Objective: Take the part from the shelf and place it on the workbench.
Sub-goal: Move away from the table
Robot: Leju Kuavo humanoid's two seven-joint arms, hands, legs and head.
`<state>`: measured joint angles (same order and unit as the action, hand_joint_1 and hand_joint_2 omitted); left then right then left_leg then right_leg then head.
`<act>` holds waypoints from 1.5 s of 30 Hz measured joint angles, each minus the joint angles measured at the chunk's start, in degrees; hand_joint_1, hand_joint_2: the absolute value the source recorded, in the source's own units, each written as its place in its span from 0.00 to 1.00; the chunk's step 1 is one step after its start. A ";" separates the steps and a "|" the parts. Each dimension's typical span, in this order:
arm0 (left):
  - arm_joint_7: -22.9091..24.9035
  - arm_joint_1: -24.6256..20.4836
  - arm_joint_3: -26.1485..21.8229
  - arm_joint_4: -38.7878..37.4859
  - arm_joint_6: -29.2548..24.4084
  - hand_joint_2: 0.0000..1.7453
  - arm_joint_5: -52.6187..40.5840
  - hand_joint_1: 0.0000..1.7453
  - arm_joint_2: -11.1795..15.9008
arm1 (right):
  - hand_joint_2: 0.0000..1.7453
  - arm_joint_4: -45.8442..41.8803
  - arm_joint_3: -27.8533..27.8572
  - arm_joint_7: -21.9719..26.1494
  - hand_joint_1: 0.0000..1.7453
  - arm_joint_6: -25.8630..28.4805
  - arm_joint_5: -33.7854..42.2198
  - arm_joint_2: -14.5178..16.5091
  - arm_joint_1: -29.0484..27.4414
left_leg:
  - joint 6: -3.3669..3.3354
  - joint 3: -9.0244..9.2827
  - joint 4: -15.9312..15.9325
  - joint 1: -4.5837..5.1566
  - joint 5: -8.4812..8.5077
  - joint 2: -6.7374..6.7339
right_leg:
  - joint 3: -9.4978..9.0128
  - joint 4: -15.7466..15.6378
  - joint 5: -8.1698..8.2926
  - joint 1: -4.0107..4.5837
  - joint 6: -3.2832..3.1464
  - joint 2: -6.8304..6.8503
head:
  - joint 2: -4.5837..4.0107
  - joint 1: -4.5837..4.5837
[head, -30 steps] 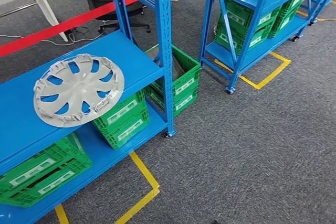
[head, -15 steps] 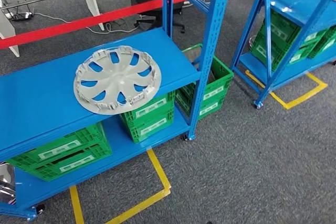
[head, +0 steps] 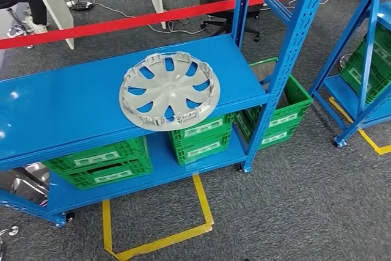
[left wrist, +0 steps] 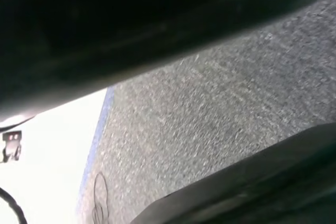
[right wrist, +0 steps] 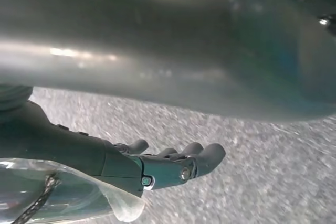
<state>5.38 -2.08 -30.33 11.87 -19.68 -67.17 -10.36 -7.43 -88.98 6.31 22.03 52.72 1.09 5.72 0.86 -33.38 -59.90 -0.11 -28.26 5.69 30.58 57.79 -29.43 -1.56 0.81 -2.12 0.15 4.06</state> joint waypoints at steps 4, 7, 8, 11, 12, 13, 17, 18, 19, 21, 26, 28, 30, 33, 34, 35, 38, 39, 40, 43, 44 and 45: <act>0.00 -0.34 -0.01 0.00 0.01 0.00 -0.07 0.00 0.02 | 0.00 -0.01 0.00 0.20 0.00 -0.02 -0.01 0.04 -0.18 | 0.77 -6.89 -13.81 -0.05 -5.82 -5.03 | -0.56 -0.14 -0.53 0.32 -0.79 3.48 | 0.00 -0.45; 0.00 -0.32 -0.01 0.00 0.03 0.00 -0.06 0.00 0.02 | 0.00 -0.01 0.00 0.22 0.00 0.00 0.04 0.02 -0.22 | 0.82 -8.25 -16.33 -0.11 -6.32 -5.22 | -0.67 -0.14 -0.69 0.39 -0.82 4.32 | 0.00 -0.45; 0.00 -0.32 -0.01 0.00 0.03 0.00 -0.05 0.00 0.02 | 0.00 -0.01 0.00 0.22 0.00 0.00 0.04 0.02 -0.22 | 0.82 -8.26 -16.34 -0.11 -6.31 -5.23 | -0.67 -0.14 -0.69 0.39 -0.82 4.34 | 0.00 -0.45; 0.00 -0.23 -0.02 0.00 0.04 0.00 -0.03 0.00 0.02 | 0.00 -0.01 0.00 0.24 0.00 0.00 0.07 0.03 -0.19 | 0.77 -8.03 -15.83 -0.11 -5.57 -5.26 | -0.79 -0.14 -0.77 0.42 -0.82 4.75 | 0.00 -0.44; 0.00 -0.15 -0.04 0.00 0.04 0.00 0.02 0.00 0.03 | 0.00 -0.01 0.00 0.27 0.00 0.01 0.07 0.04 -0.12 | 0.43 -6.33 -12.35 0.00 -3.42 -5.75 | -1.07 -0.15 -0.96 0.51 -0.79 5.40 | 0.00 -0.44; 0.01 -0.21 -0.22 0.00 0.05 0.00 0.17 0.00 0.03 | 0.00 -0.01 0.00 0.29 0.00 0.01 0.11 0.08 -0.05 | -0.21 -4.16 -7.85 0.35 -1.50 -6.78 | -1.38 -0.21 -1.37 0.72 -0.51 6.60 | 0.00 -0.43; 0.37 -0.12 -1.05 0.00 0.04 0.00 0.73 0.00 -0.02 | 0.00 -0.03 0.00 0.30 0.00 0.02 0.22 0.26 0.42 | -2.53 1.05 2.96 0.49 2.23 -6.82 | -1.19 3.20 -4.95 1.01 1.20 5.42 | 0.00 -0.20; 0.43 -0.16 -1.07 0.00 0.05 0.00 0.75 0.00 -0.08 | 0.00 -0.03 0.00 0.28 0.00 0.02 0.26 0.26 0.35 | -2.65 1.06 3.03 0.42 2.26 -6.16 | 0.63 6.75 -6.63 0.89 1.36 3.59 | 0.00 -0.07; 0.45 -0.24 -1.08 0.00 0.05 0.00 0.77 0.00 -0.15 | 0.00 -0.03 0.00 0.28 0.00 -0.03 0.37 0.26 0.20 | -2.75 1.02 3.02 0.38 2.24 -5.45 | 2.87 10.90 -8.26 0.85 1.48 2.71 | 0.00 -0.04; 0.48 -0.24 -1.08 0.00 0.07 0.50 0.85 0.00 -0.26 | 0.00 -0.03 0.01 0.33 0.00 -0.47 1.09 0.26 -0.10 | -2.83 1.18 2.99 0.36 2.09 -4.19 | 6.34 16.02 -8.85 0.83 1.63 2.29 | 0.00 -0.06; -0.01 -0.14 -1.16 0.00 1.13 1.00 1.04 0.00 -0.35 | 0.50 -0.04 1.03 -0.15 0.00 -3.48 4.73 0.28 0.03 | -1.69 1.91 2.18 0.33 0.94 -2.51 | 2.11 2.31 0.41 0.57 1.60 1.54 | 0.00 -0.10; -0.17 -0.20 -1.31 0.00 1.68 1.00 1.48 0.00 -0.25 | 1.00 -0.08 1.55 -0.18 0.00 -4.11 5.11 0.35 -0.01 | -1.79 1.72 1.73 0.55 0.67 -2.35 | 1.35 0.81 0.47 0.56 1.09 1.18 | 0.00 -0.18; -0.17 -0.13 -1.41 0.00 2.55 1.00 2.75 0.00 -0.01 | 0.75 -0.15 2.93 -0.16 0.00 -4.61 4.74 0.39 -0.37 | -2.63 1.76 1.79 0.59 0.74 -2.36 | 1.30 0.81 0.57 0.56 0.92 1.18 | 0.00 -0.27; -0.24 0.03 -1.19 0.00 3.59 0.25 5.74 0.00 0.48 | 0.00 -0.56 6.91 -0.25 0.00 -5.59 2.46 0.39 -0.94 | -3.25 1.97 2.11 0.60 0.83 -2.37 | 1.26 0.81 0.45 0.69 0.66 1.16 | 0.00 -0.31; -0.29 0.13 -1.02 0.00 3.88 0.00 6.88 0.00 0.66 | 0.00 -0.80 8.35 -0.34 0.00 -5.93 1.43 0.39 -1.11 | -3.30 2.03 2.23 0.60 0.84 -2.37 | 1.23 0.81 0.38 0.73 0.50 1.16 | 0.00 -0.32; -0.35 0.24 -0.83 0.01 4.19 0.00 7.99 0.00 0.81 | 0.00 -1.07 9.72 -0.44 0.00 -6.22 0.43 0.39 -1.29 | -3.31 2.08 2.32 0.59 0.84 -2.37 | 1.19 0.81 0.30 0.77 0.32 1.17 | 0.00 -0.32; -0.59 0.77 0.08 0.08 5.08 0.00 11.35 0.00 1.29 | 0.00 -1.75 13.87 -0.81 0.00 -7.10 -2.60 0.38 -1.91 | -3.20 2.18 2.48 0.54 0.84 -2.37 | 1.08 0.83 0.15 0.93 -0.05 1.20 | 0.00 -0.31; -0.69 0.94 0.50 0.12 5.39 0.00 12.48 0.00 1.44 | 0.00 -1.93 15.30 -0.92 0.00 -7.40 -3.61 0.38 -2.14 | -2.99 2.21 2.50 0.50 0.85 -2.37 | 1.07 0.84 0.12 0.98 -0.12 1.21 | 0.00 -0.30; -0.81 1.11 0.97 0.18 5.67 0.00 13.63 0.00 1.59 | 0.00 -2.11 16.77 -1.02 0.00 -7.70 -4.60 0.37 -2.36 | -2.59 2.23 2.54 0.44 0.85 -2.37 | 1.07 0.85 0.11 1.02 -0.16 1.22 | 0.00 -0.30; -1.17 1.62 2.42 0.41 6.52 0.00 16.94 0.00 2.06 | 0.00 -2.73 21.09 -1.31 0.00 -8.59 -7.62 0.37 -3.04 | -1.00 2.30 2.66 0.27 0.78 -2.38 | 1.07 0.91 0.04 1.10 -0.26 1.22 | 0.00 -0.28; -1.26 1.80 2.96 0.52 6.80 0.00 18.06 0.00 2.21 | 0.00 -2.96 22.56 -1.44 0.00 -8.89 -8.67 0.37 -3.27 | -0.73 2.31 2.67 0.25 0.74 -2.38 | 1.05 0.91 0.03 1.11 -0.28 1.22 | 0.00 -0.27; -1.32 1.98 3.49 0.66 7.09 0.00 19.19 0.00 2.36 | 0.00 -3.20 24.04 -1.56 0.00 -9.18 -9.69 0.37 -3.52 | -0.64 2.32 2.68 0.24 0.71 -2.38 | 1.03 0.91 0.03 1.10 -0.28 1.22 | 0.00 -0.27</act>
<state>4.06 -0.09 -26.85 12.52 -12.59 -47.98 -7.99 -10.63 -64.94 4.75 12.85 43.04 1.46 2.21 0.22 -31.06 -57.23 0.13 -27.55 3.31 31.61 58.70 -29.40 -0.45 0.52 -0.90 0.15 3.79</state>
